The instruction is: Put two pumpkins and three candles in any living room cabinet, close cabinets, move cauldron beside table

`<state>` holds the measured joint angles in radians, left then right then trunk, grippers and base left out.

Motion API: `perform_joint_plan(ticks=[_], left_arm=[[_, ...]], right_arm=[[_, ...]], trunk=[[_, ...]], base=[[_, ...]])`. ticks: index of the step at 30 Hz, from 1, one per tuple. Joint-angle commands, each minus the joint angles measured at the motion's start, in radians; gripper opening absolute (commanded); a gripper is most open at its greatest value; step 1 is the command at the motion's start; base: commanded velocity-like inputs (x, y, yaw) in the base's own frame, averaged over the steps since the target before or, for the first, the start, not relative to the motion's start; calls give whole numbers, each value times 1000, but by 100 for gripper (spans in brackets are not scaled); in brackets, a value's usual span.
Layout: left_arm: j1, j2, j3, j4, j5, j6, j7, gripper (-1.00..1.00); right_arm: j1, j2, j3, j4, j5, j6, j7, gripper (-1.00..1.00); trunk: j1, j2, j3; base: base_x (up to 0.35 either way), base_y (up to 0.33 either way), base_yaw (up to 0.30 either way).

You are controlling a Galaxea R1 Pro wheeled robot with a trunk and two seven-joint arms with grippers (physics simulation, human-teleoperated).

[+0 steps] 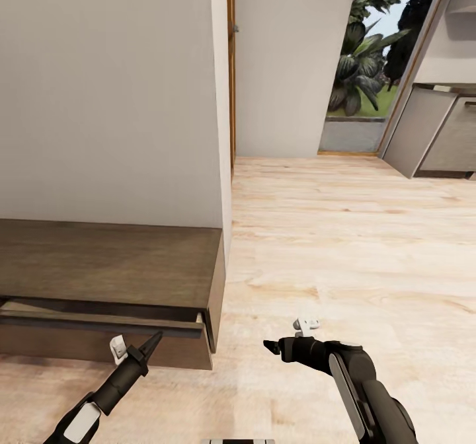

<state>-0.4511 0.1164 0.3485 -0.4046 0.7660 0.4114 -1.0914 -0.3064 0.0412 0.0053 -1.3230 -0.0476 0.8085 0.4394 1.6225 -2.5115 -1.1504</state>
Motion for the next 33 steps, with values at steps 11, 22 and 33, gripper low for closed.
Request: perform_joint_plan(ticks=[11, 22, 33], left_arm=[[0, 0, -5, 9, -11, -2, 5, -100], [0, 0, -5, 9, -11, -3, 8, -100], [0, 0, -5, 9, -11, -3, 10, -100]], right_arm=[[0, 0, -1, -1, -5, 6, -1, 100], [0, 0, -1, -1, -5, 6, -1, 100], [0, 0, -1, -1, -5, 6, -1, 100]], trunk=[[0, 0, -1], [0, 0, -1], [0, 0, -1]], base=[[-57, 0, 0], [-200, 0, 0], [-49, 0, 0]])
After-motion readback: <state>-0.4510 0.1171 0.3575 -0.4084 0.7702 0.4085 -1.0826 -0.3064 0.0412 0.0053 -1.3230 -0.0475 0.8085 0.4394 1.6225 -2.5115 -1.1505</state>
